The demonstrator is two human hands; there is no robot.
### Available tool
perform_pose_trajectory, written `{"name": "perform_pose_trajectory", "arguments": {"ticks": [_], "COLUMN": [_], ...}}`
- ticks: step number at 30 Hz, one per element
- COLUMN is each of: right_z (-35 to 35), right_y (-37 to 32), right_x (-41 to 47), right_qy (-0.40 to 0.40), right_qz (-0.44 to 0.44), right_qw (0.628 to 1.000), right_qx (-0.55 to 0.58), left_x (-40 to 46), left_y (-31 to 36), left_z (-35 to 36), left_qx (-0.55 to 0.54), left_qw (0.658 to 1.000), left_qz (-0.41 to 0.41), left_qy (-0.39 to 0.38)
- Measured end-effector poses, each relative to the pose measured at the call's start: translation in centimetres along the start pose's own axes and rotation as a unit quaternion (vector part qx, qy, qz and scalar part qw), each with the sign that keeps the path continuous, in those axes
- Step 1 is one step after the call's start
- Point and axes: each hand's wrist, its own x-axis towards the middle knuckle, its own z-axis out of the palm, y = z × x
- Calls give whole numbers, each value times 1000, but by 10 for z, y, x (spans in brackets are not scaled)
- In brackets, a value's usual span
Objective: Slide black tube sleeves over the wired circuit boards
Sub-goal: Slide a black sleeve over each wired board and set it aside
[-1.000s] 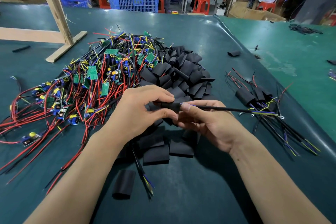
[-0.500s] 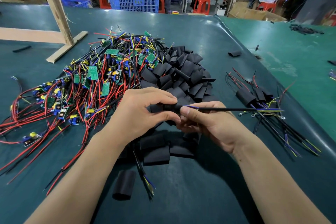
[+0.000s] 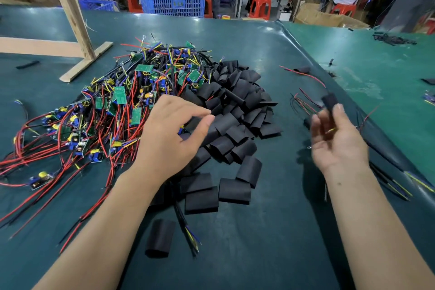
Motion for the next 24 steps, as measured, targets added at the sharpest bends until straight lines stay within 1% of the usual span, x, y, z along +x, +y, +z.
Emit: {"name": "perform_pose_trajectory", "arguments": {"ticks": [2,3,6,9,11,14,15,17,20,22,24], "right_z": [-7,-10,-14,-12,-11,-9,-8,-7,-9,-10,-7], "right_y": [-3,-4,-4,-5,-4,-2,-2,-3,-3,-2,1], "right_x": [9,12,17,11,5,-3,-4,-4,0,2,-3], "right_qy": [52,62,51,17,-8,-20,-14,21,68,66,37], "right_qz": [12,21,63,120,155,182,181,169,147,136,151], "right_qw": [996,994,992,980,967,945,944,952,954,958,962], "right_qx": [74,91,100,155,202,271,274,255,252,245,224], "left_x": [-1,-1,-1,-1,-1,-4,-5,-5,-5,-6,-7], "left_y": [-3,-5,-9,-10,-12,-18,-20,-21,-22,-22,-22], "left_z": [2,2,-1,-4,-6,-7,-7,-6,-4,-3,-2], "left_qx": [10,17,40,64,112,159,156,148,155,161,175], "left_qw": [1000,1000,999,997,990,971,966,961,958,955,948], "left_qz": [5,5,-4,-36,-85,-160,-181,-208,-212,-212,-212], "left_qy": [1,9,22,19,1,-77,-97,-111,-115,-131,-159]}}
